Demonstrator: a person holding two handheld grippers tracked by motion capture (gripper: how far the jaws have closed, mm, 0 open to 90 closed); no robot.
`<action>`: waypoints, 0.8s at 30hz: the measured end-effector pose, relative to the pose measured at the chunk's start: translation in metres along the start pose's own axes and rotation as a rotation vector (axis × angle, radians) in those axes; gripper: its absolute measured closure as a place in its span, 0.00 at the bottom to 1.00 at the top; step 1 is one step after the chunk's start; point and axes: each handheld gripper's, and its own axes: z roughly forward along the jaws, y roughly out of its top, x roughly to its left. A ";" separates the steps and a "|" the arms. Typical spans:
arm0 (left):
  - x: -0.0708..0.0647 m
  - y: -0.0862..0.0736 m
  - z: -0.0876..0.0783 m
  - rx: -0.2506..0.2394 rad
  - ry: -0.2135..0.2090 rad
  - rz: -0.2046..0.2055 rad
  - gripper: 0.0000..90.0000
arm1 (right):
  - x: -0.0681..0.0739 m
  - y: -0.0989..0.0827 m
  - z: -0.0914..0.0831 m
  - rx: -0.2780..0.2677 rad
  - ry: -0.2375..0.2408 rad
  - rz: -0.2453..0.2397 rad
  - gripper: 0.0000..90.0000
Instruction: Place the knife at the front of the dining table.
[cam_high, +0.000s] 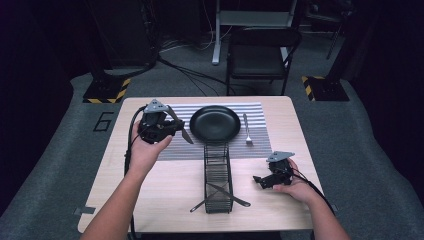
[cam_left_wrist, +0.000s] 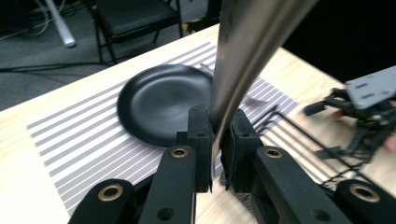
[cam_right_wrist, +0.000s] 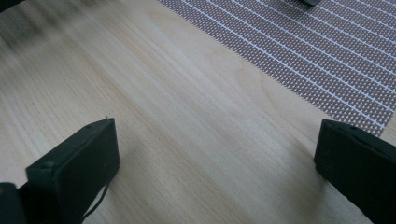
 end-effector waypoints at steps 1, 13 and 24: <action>0.002 -0.002 0.002 0.002 0.005 -0.002 0.92 | 0.000 0.000 0.000 0.000 0.000 0.000 0.00; 0.031 -0.031 0.022 0.022 0.073 -0.069 0.92 | 0.000 0.000 0.000 0.000 0.000 0.000 0.00; 0.045 -0.049 0.037 0.065 0.112 -0.091 0.92 | 0.000 0.000 0.000 0.000 0.000 0.000 0.00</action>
